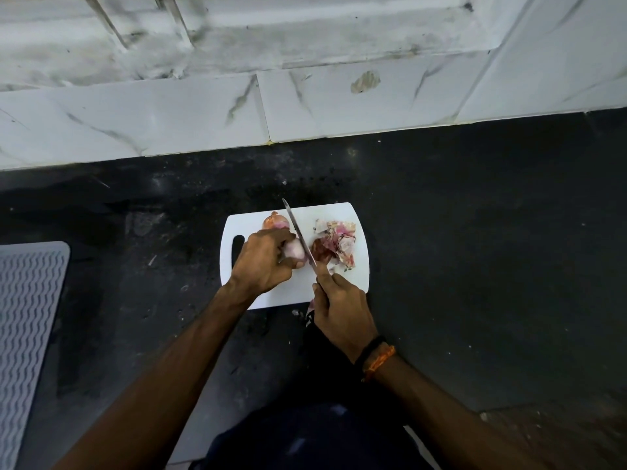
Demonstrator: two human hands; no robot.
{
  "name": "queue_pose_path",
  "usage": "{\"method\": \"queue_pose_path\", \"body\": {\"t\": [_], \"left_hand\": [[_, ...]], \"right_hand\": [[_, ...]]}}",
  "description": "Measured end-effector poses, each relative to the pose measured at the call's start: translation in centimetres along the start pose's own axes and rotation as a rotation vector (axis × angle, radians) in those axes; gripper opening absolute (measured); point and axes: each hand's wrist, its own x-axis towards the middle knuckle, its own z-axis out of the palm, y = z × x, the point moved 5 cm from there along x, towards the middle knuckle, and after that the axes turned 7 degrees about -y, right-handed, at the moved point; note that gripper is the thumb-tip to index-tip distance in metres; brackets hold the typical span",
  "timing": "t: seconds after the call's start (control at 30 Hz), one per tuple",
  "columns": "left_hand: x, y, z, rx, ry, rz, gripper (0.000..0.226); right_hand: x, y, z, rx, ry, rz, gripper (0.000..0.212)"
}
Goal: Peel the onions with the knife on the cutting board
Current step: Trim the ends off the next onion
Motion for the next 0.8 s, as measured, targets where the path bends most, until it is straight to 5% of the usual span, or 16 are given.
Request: {"method": "queue_pose_path", "body": {"t": [0.8], "left_hand": [[-1.2, 0.0, 1.8, 0.025, 0.057, 0.006, 0.049]], "right_hand": [[-1.0, -0.2, -0.2, -0.213, -0.237, 0.164, 0.058]]}}
